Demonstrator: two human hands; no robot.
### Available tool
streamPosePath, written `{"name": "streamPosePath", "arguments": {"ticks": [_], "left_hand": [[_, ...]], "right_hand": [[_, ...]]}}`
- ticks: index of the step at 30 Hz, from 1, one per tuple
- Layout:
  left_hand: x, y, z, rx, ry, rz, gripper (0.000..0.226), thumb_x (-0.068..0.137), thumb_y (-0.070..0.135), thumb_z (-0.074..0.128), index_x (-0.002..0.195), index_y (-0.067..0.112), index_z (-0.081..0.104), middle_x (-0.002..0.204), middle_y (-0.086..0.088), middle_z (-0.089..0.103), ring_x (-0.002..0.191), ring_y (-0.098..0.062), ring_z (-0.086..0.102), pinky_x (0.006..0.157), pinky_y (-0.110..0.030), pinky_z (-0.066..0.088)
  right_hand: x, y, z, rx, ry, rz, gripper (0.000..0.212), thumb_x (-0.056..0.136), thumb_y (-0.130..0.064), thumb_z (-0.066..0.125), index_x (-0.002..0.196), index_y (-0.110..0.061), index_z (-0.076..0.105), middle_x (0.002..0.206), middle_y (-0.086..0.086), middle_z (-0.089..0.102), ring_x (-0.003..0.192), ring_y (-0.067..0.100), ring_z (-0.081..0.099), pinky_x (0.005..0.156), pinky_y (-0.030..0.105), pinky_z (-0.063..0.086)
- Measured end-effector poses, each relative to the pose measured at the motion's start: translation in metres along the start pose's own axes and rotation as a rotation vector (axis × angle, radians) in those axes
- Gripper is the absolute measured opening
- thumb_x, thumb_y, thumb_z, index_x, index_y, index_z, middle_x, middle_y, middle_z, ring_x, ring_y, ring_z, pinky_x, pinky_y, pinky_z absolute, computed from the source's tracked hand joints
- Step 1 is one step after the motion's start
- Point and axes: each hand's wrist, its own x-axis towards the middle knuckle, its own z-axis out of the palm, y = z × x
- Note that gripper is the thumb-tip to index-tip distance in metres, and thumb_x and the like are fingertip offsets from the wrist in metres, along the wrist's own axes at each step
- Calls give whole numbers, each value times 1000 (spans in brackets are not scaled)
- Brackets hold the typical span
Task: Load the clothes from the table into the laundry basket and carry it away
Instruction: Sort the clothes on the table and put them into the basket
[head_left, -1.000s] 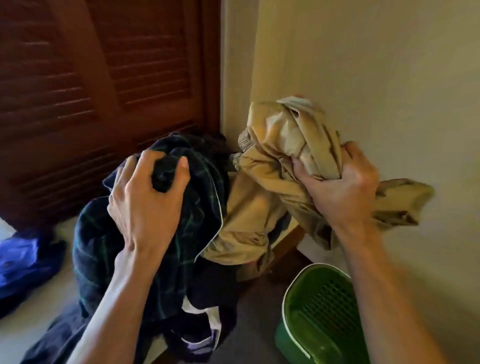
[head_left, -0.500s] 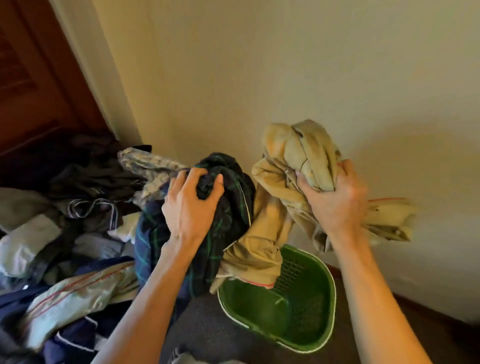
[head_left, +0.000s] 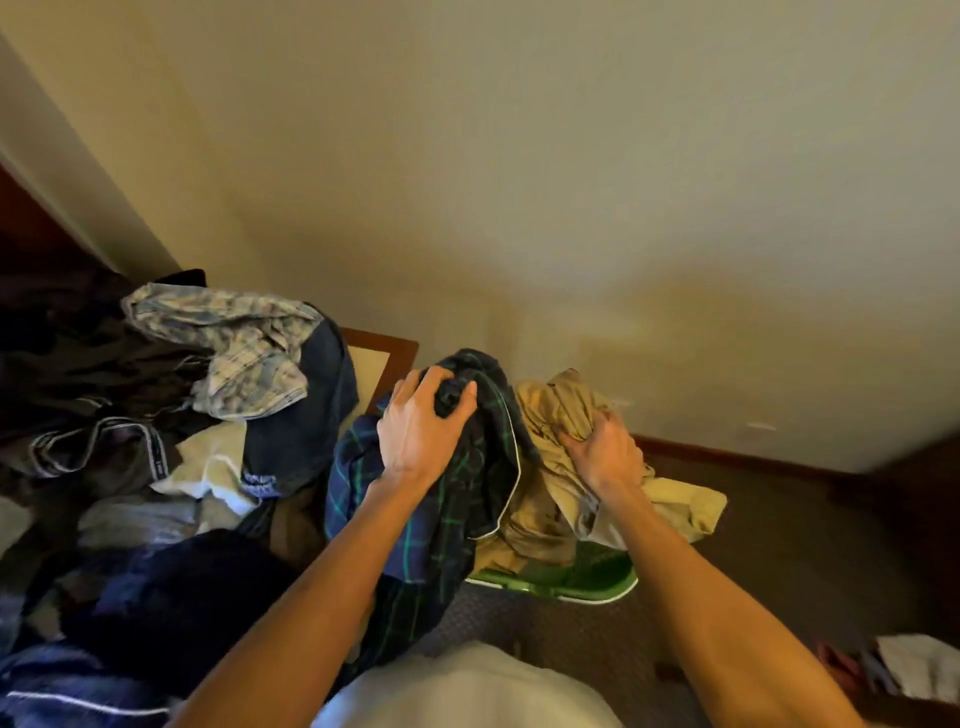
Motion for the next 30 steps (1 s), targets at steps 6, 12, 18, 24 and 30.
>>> {"name": "streamPosePath", "arguments": {"ticks": [6,12,18,24,30], "left_hand": [[11,2,31,-19,-106,28,39,95,58,55,109,22,63,105,0,63,98,-26,62,65,-34,47],[13,16,63,-134,-235,-31,44,93,64,53,116,27,59,116,-2,60,110,-27,59,80,-47,57],[16,22,86,-381,-657,-143,56,96,64,49,147,41,37,153,-2,45,141,-26,40,110,-43,38],[-30,-45,73,-323,-657,-330,33,103,45,49,130,28,58,132,0,64,124,-16,57,102,-31,43],[-98,-122,62,-203,-643,-624,13,98,31,62,106,20,63,104,-4,69,94,-19,63,77,-30,43]], "right_hand": [[-5,28,22,198,-188,165,85,87,-65,58,155,-25,26,155,18,31,141,40,35,112,55,37],[-17,46,30,315,-217,202,68,96,-48,58,152,-17,35,151,16,37,139,36,41,114,47,37],[-30,60,43,416,-263,302,54,99,-39,58,144,-12,44,141,18,49,125,33,54,98,39,46],[-44,67,65,383,-418,310,41,101,-24,56,139,-9,48,128,17,64,116,29,61,84,28,42],[-60,54,105,291,-640,284,37,101,-22,56,135,-10,49,97,10,67,97,28,65,85,39,50]]}}
